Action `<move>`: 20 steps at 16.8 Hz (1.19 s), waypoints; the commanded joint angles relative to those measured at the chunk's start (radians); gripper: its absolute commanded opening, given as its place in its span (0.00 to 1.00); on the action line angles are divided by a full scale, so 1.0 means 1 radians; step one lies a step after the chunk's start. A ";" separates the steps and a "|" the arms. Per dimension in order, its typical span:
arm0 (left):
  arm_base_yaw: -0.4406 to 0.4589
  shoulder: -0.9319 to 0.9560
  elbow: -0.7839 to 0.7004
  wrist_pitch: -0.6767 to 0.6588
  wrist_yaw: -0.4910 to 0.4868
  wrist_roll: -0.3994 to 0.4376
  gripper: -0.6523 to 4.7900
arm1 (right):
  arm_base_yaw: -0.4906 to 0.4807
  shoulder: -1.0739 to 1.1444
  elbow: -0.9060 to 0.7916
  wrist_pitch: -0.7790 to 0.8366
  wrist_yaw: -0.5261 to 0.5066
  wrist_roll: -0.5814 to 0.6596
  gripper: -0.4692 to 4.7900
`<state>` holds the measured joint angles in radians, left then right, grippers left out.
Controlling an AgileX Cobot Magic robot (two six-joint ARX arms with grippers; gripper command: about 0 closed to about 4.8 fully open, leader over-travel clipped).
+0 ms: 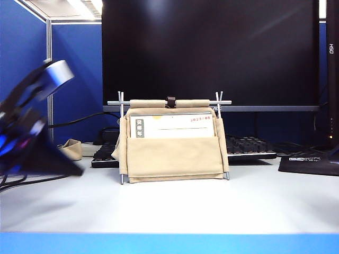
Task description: Turn one page of the calendar.
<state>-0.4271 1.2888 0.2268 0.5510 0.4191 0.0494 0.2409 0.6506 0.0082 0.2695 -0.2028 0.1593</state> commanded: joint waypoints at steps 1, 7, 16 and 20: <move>0.002 -0.003 -0.092 0.204 -0.048 -0.101 0.11 | 0.000 -0.002 -0.004 -0.005 -0.007 -0.002 0.10; 0.002 -0.006 -0.127 0.301 -0.024 -0.101 0.11 | 0.000 -0.001 -0.004 -0.067 -0.028 0.005 0.10; 0.125 -0.055 -0.104 0.055 -0.259 -0.021 0.11 | 0.000 -0.002 -0.004 -0.058 -0.028 0.006 0.10; 0.309 -0.066 -0.095 -0.014 -0.142 -0.062 0.11 | 0.000 -0.002 -0.004 -0.058 -0.020 0.006 0.10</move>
<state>-0.1375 1.2259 0.1287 0.5156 0.2417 0.0025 0.2409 0.6506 0.0082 0.1951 -0.2283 0.1635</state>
